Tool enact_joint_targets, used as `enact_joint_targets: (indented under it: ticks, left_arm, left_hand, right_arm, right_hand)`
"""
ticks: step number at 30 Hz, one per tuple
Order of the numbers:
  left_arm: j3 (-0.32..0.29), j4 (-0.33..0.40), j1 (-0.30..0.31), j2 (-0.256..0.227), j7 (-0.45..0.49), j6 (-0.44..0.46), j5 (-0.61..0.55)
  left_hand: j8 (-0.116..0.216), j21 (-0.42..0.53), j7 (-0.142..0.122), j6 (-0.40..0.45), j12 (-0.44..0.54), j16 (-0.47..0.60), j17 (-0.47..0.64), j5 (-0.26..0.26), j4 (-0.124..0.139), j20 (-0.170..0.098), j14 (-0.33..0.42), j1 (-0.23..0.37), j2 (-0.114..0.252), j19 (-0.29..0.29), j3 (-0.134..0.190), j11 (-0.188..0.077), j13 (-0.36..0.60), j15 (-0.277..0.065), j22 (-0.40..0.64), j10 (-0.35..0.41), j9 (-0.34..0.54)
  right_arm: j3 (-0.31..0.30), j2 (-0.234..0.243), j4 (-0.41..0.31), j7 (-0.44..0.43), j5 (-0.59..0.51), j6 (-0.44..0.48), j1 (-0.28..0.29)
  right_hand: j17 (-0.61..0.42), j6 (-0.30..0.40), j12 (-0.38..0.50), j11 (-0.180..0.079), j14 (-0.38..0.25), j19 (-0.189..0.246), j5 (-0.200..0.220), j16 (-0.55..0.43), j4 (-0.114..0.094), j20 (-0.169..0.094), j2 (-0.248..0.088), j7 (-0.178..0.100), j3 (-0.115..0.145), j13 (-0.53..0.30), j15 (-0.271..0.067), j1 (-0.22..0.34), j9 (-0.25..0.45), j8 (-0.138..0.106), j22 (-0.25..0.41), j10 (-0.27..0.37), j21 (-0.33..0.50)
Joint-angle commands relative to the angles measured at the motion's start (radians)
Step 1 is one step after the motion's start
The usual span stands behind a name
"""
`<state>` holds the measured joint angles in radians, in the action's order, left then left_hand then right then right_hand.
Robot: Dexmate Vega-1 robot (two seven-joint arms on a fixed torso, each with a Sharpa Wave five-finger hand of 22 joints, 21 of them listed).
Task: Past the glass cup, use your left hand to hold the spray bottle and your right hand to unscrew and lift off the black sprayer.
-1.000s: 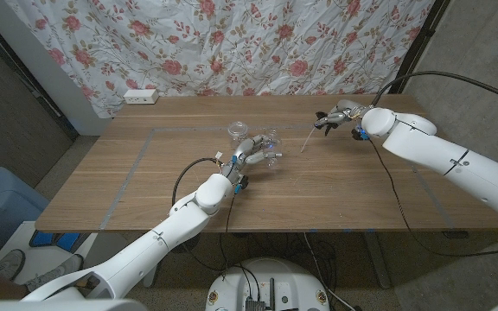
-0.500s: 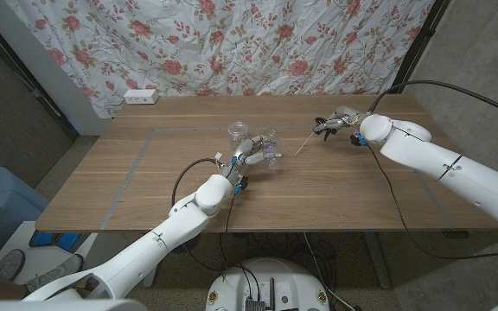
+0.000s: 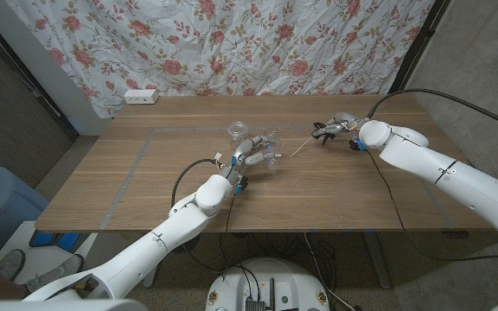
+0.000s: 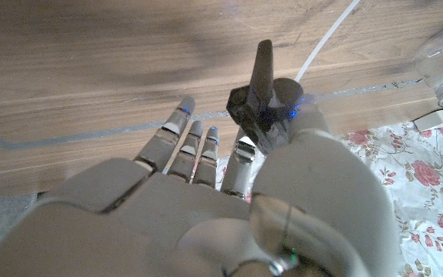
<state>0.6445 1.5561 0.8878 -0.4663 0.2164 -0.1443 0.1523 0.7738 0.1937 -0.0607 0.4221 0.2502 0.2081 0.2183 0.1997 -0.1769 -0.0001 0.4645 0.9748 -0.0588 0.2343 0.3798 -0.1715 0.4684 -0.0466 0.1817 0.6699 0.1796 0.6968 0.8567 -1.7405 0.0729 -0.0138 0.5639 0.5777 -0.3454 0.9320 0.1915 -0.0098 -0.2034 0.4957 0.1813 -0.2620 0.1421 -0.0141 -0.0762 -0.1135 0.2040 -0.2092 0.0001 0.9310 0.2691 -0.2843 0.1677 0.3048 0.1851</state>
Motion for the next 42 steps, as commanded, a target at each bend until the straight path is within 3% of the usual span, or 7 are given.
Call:
enact_joint_targets:
  ticks: [1,29,39,42]
  left_arm:
    - [0.0,-0.002,-0.003,0.0,-0.003,0.003,0.004]
    - [0.003,-0.027,-0.025,0.009,-0.011,0.007,0.009]
    - [0.008,-0.042,-0.035,0.016,-0.019,0.005,0.015]
    - [0.008,-0.046,-0.037,0.017,-0.02,0.003,0.015]
  left_hand:
    - [0.028,0.008,-0.038,0.103,-0.005,0.008,0.002,0.001,0.008,-0.001,0.004,-0.121,0.14,0.002,0.009,-0.023,-0.001,-0.098,0.0,0.034,0.001]
    - [-0.003,0.009,-0.035,0.119,-0.009,0.011,-0.007,0.001,0.007,0.001,0.006,-0.122,0.144,0.002,0.007,-0.02,-0.024,-0.093,0.0,0.038,0.003]
    - [-0.011,0.01,-0.032,0.126,-0.011,0.012,-0.008,0.001,0.007,0.002,0.006,-0.123,0.145,0.002,0.007,-0.02,-0.031,-0.094,0.0,0.037,0.004]
    - [-0.015,0.01,-0.03,0.125,-0.011,0.013,-0.009,0.001,0.006,0.002,0.007,-0.122,0.145,0.002,0.006,-0.019,-0.033,-0.093,0.0,0.037,0.004]
  right_arm:
    - [-0.008,-0.026,0.075,0.007,0.019,-0.062,0.007]
    - [0.022,-0.057,0.163,0.03,-0.009,-0.094,-0.018]
    - [0.026,-0.053,0.175,0.059,-0.004,-0.096,-0.028]
    - [0.024,-0.05,0.175,0.065,0.0,-0.103,-0.027]
  right_hand:
    - [-0.003,-0.011,-0.003,0.003,0.015,-0.01,0.005,0.005,0.001,0.001,0.0,-0.007,-0.003,-0.003,0.005,-0.01,0.0,0.009,0.003,-0.012,-0.002]
    - [0.001,-0.12,-0.007,0.01,0.071,-0.057,0.001,0.029,0.013,0.026,0.023,-0.036,-0.012,-0.002,0.041,-0.019,-0.001,0.045,0.003,-0.088,-0.002]
    - [0.006,-0.237,-0.012,0.031,0.118,-0.084,-0.001,0.046,0.014,0.047,0.051,-0.056,-0.021,-0.002,0.066,-0.023,0.003,0.074,0.003,-0.165,-0.002]
    - [0.008,-0.308,-0.013,0.044,0.145,-0.1,0.002,0.053,0.011,0.058,0.062,-0.062,-0.026,-0.002,0.079,-0.031,0.004,0.089,0.003,-0.204,-0.003]
